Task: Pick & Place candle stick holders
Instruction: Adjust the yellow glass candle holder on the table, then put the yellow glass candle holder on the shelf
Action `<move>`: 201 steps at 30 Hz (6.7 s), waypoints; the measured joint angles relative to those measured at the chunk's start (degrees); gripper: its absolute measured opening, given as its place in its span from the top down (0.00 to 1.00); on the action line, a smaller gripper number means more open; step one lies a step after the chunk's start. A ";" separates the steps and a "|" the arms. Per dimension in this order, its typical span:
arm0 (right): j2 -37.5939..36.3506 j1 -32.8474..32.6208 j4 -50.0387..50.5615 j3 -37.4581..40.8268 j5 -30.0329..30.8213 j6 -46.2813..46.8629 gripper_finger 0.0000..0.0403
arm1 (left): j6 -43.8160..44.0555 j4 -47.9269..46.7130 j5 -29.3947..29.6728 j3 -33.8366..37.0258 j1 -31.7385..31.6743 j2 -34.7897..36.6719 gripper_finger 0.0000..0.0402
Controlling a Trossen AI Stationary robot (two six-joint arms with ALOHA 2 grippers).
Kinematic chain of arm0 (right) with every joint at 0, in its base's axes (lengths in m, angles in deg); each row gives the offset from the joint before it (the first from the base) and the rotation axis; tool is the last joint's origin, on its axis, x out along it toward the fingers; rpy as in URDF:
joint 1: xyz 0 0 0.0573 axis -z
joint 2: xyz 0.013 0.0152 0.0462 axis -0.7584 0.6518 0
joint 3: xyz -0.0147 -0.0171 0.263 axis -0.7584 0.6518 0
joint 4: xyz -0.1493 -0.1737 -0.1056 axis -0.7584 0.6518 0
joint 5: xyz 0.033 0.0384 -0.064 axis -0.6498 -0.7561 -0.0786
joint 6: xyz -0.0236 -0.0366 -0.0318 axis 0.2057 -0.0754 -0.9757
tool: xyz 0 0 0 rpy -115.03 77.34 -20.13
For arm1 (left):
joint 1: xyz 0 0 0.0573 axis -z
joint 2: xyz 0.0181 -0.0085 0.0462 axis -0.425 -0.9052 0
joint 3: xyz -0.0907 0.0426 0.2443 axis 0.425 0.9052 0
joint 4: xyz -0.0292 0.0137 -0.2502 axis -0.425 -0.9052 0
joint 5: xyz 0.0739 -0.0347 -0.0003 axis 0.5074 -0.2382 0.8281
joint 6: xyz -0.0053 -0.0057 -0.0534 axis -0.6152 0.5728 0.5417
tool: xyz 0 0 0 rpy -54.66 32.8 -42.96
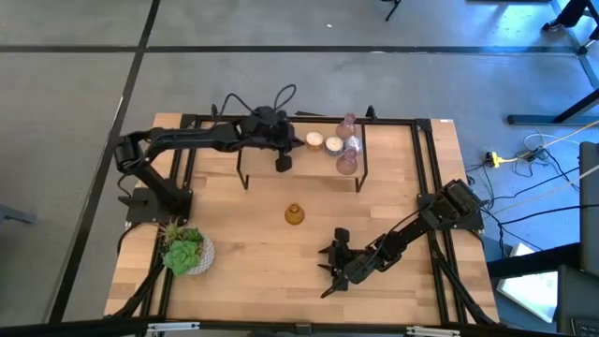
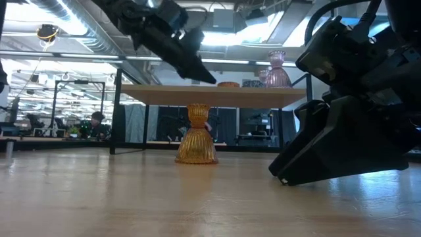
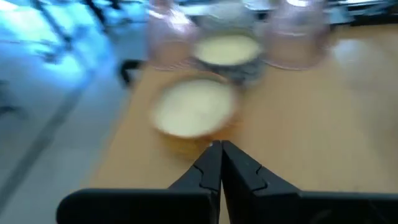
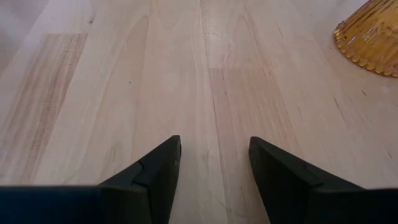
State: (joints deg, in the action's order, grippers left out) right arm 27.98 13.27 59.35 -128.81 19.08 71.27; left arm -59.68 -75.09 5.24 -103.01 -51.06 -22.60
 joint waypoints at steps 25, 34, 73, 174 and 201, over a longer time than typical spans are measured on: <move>0.00 0.13 -0.34 0.00 0.42 -0.56 0.51 | 6.85 6.79 -15.93 -10.88 -11.32 -13.93 1.00; 0.00 0.13 -0.07 -0.02 0.58 -0.58 0.51 | 6.68 6.27 -18.71 -11.85 -10.86 -16.20 1.00; -0.09 -0.83 0.80 -0.09 0.65 0.97 0.51 | 2.92 -12.46 -19.22 -11.78 -1.75 7.14 1.00; -0.02 -0.81 -3.07 -0.02 -0.95 0.37 0.51 | 20.58 51.05 20.13 38.60 32.69 -2.78 0.90; -0.02 -0.81 -3.11 -0.04 -1.11 0.49 0.51 | 22.05 53.98 28.71 38.64 35.60 -11.56 0.97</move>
State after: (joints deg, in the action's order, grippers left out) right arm 27.96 12.46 56.25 -128.85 17.96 71.76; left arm -37.63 -21.11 33.94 -64.37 -15.47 -34.15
